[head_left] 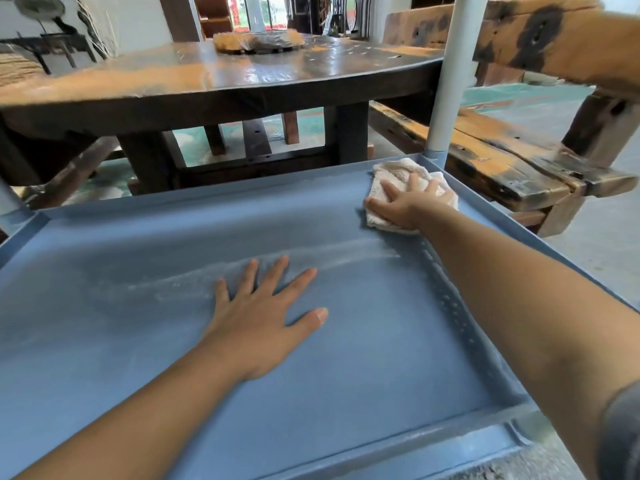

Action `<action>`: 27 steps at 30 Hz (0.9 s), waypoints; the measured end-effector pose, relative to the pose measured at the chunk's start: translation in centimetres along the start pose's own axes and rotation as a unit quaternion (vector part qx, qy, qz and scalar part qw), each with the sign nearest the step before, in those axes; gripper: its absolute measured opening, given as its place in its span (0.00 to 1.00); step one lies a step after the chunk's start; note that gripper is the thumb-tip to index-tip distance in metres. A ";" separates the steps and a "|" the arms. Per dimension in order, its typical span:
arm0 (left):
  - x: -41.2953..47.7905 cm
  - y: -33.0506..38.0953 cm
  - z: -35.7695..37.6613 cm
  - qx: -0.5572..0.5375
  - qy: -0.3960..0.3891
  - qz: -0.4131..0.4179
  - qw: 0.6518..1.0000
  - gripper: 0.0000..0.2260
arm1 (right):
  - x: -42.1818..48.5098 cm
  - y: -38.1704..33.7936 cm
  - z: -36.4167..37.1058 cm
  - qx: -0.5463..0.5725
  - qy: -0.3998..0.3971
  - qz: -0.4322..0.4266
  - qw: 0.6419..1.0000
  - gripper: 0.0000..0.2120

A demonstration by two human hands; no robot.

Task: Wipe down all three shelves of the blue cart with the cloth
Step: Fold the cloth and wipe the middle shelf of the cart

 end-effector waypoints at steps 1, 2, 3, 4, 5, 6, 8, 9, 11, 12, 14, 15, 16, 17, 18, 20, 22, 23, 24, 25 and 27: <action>0.0 0.0 0.0 0.000 -0.001 -0.001 1.000 0.33 | -0.9 0.2 0.1 0.004 -0.002 0.006 1.000 0.48; 0.1 -0.1 0.0 0.000 -0.002 -0.001 1.000 0.33 | -1.8 0.4 0.2 0.008 -0.003 0.011 1.000 0.47; 0.2 0.0 0.0 0.001 -0.002 0.000 1.000 0.33 | -2.7 0.8 0.3 0.011 -0.003 0.016 1.000 0.47; 0.3 -0.1 0.0 0.001 -0.002 -0.002 1.000 0.33 | -3.6 1.1 0.4 0.013 -0.006 0.020 1.000 0.46; 0.3 -0.1 0.1 0.001 -0.003 -0.004 1.000 0.33 | -4.4 1.5 0.5 0.014 -0.010 0.024 1.000 0.46; 0.4 -0.1 0.0 0.002 -0.003 -0.004 1.000 0.33 | -5.4 1.9 0.5 0.014 -0.014 0.027 0.999 0.46; 0.3 -0.1 0.1 0.000 -0.007 -0.006 1.000 0.33 | -7.3 2.8 0.7 0.014 -0.025 0.032 0.999 0.45; 0.4 0.0 0.0 0.000 -0.007 -0.007 1.000 0.33 | -8.1 3.3 0.7 0.013 -0.025 0.035 0.999 0.45; 0.4 -0.1 -0.1 0.002 -0.009 -0.008 1.000 0.34 | -9.9 4.2 0.8 0.010 -0.019 0.042 0.999 0.44; 0.4 -0.1 -0.1 0.001 -0.009 -0.008 1.000 0.34 | -10.8 4.6 0.9 0.005 -0.017 0.044 0.999 0.44; 0.5 0.0 0.0 0.002 -0.007 -0.006 1.000 0.34 | -12.4 5.6 1.3 0.000 -0.015 0.045 0.999 0.44; 0.6 0.0 -0.1 0.003 -0.005 -0.006 1.000 0.34 | -13.2 6.0 1.5 -0.001 -0.010 0.040 0.999 0.45; 0.4 0.0 -0.1 0.002 -0.008 -0.009 1.000 0.34 | -14.1 6.5 1.7 -0.005 -0.007 0.033 0.999 0.45; 0.5 0.0 -0.2 0.003 -0.012 -0.011 1.000 0.34 | -15.1 7.1 1.8 -0.008 -0.006 0.024 1.000 0.45; 0.5 0.0 -0.3 0.005 -0.016 -0.011 1.000 0.34 | -16.1 7.7 2.0 -0.011 -0.007 0.016 1.000 0.45; 0.5 0.2 -0.4 0.005 -0.020 -0.010 1.000 0.34 | -18.3 9.1 2.2 -0.022 -0.004 0.003 1.000 0.46; 0.4 0.3 -0.5 0.000 -0.020 -0.008 1.000 0.35 | -20.2 10.7 2.4 -0.038 -0.008 -0.011 0.999 0.47; 0.4 0.1 -0.6 -0.002 -0.019 -0.008 1.000 0.35 | -21.0 11.3 2.4 -0.047 -0.013 -0.017 0.999 0.48; 0.3 0.2 -0.5 -0.003 -0.017 -0.008 1.000 0.36 | -21.7 12.0 2.3 -0.056 -0.015 -0.020 0.998 0.48; 0.3 0.2 -0.6 -0.003 -0.015 -0.007 1.000 0.36 | -22.2 12.6 2.2 -0.065 -0.015 -0.022 0.998 0.49; 0.3 0.3 -0.7 -0.002 -0.018 -0.005 1.000 0.36 | -23.0 13.5 2.0 -0.082 -0.027 -0.025 0.996 0.49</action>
Point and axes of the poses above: each hand's wrist, its own x-axis towards the middle knuckle, its own z-axis out of the palm, y = z × x, the point moved 3 cm from there along x, towards the middle knuckle, and after that the axes turned 14 degrees about z, right-handed, at the moved point
